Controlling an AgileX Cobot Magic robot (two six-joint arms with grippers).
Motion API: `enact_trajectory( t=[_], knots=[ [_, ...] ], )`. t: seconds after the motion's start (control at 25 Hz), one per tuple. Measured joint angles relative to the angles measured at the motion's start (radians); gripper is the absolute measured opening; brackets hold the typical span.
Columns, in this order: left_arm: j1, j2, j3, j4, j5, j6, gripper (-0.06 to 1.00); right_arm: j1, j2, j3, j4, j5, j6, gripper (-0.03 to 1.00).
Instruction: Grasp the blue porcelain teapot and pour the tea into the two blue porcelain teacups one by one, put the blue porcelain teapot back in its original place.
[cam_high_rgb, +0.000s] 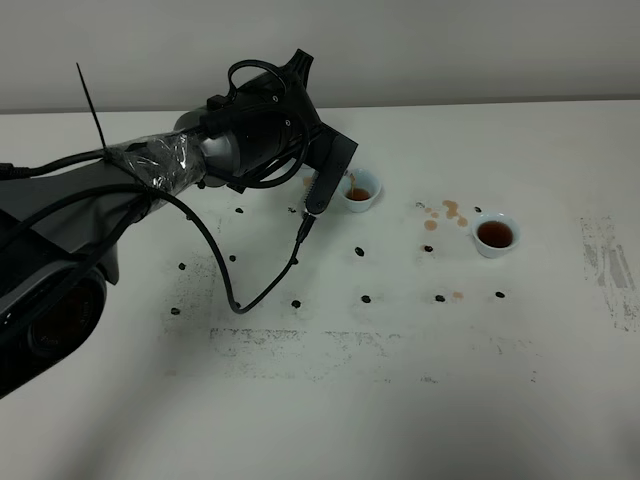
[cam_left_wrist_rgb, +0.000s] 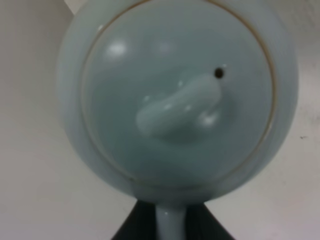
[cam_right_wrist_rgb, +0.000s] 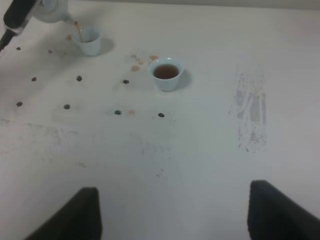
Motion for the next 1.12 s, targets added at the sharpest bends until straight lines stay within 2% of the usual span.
enact_trajectory(
  t=[1.12],
  knots=[
    [0.0, 0.0, 0.0, 0.016, -0.019, 0.001, 0.04, 0.0, 0.0, 0.0, 0.0, 0.0, 0.0, 0.59]
  ],
)
